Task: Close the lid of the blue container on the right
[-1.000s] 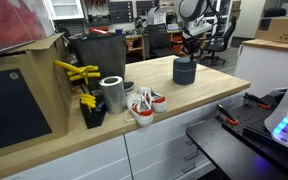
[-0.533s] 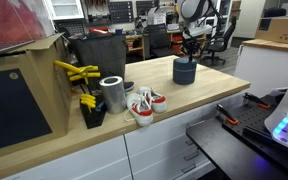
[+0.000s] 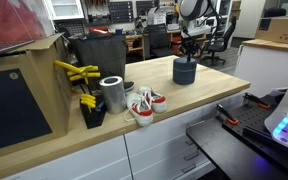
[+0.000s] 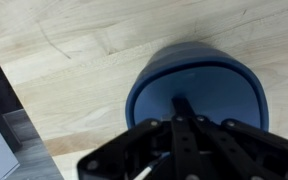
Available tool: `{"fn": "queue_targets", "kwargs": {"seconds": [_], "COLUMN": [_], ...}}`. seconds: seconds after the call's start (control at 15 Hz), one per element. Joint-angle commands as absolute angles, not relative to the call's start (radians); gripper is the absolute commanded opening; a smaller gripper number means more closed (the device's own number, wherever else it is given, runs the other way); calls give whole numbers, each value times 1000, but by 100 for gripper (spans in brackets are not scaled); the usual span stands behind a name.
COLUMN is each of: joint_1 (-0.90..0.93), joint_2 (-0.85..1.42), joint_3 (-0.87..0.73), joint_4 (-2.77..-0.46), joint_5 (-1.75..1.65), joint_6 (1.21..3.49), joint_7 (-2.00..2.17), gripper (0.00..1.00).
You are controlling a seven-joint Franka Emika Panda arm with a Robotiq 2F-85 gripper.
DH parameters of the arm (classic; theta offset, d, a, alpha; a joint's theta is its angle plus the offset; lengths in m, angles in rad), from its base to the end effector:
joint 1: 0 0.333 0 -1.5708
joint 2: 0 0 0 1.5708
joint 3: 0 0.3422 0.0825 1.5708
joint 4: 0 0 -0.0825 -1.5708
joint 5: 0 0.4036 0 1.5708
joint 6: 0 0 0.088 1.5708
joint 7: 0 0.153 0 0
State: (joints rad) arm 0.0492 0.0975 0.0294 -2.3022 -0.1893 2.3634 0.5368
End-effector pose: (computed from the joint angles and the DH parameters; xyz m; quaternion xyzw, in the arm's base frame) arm 0.5309 0.0335 0.2682 0.9850 -0.1594 0.0022 0.0661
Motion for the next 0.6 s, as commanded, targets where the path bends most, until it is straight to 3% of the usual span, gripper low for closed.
{"fn": "queue_targets", "kwargs": {"seconds": [0.0, 0.53], "joint_1": [55, 42], "joint_2": [77, 101], "joint_3": [25, 11], "joint_4": [-2334, -2352], "joint_5": [-150, -107], "joint_6": [2383, 2397], "joint_7": [517, 522], "gripper": [0, 0]}}
